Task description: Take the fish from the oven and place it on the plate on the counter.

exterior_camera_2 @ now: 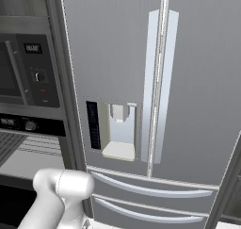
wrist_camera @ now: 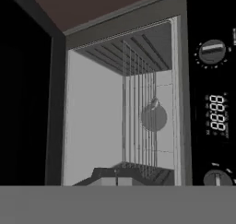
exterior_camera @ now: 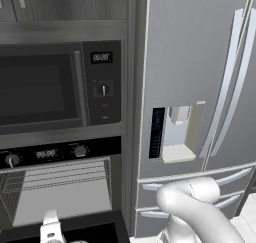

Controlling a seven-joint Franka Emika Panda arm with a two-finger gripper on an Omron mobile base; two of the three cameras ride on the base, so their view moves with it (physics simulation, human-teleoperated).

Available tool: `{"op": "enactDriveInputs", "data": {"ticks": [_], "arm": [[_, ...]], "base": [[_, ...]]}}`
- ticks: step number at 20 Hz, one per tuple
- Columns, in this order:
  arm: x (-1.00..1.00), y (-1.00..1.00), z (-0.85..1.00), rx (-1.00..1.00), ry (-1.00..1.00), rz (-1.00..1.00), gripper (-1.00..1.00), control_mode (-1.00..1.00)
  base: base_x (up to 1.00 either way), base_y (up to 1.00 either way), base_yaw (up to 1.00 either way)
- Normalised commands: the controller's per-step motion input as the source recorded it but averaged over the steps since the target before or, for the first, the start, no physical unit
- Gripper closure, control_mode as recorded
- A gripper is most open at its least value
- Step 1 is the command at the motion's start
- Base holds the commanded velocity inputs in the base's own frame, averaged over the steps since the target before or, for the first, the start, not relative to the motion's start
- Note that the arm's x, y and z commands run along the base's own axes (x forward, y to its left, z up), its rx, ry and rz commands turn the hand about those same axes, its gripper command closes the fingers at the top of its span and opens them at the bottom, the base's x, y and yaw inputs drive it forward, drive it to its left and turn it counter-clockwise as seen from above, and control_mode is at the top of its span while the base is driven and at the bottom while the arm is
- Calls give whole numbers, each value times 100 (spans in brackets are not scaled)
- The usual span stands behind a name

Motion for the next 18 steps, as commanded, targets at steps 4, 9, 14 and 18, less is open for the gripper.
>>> {"op": "enactDriveInputs", "data": {"ticks": [4, 9, 14, 18], "arm": [[100, -29, 0, 0, 15, 0, 100, -100], [78, -3, -5, -3, 5, 0, 100, -100], [30, 21, -1, -2, 4, -1, -100, -100], [29, 14, -8, -1, 0, -1, -100, -100]], "base": [[0, 0, 0], [0, 0, 0], [0, 0, 0], [0, 0, 0]]}}
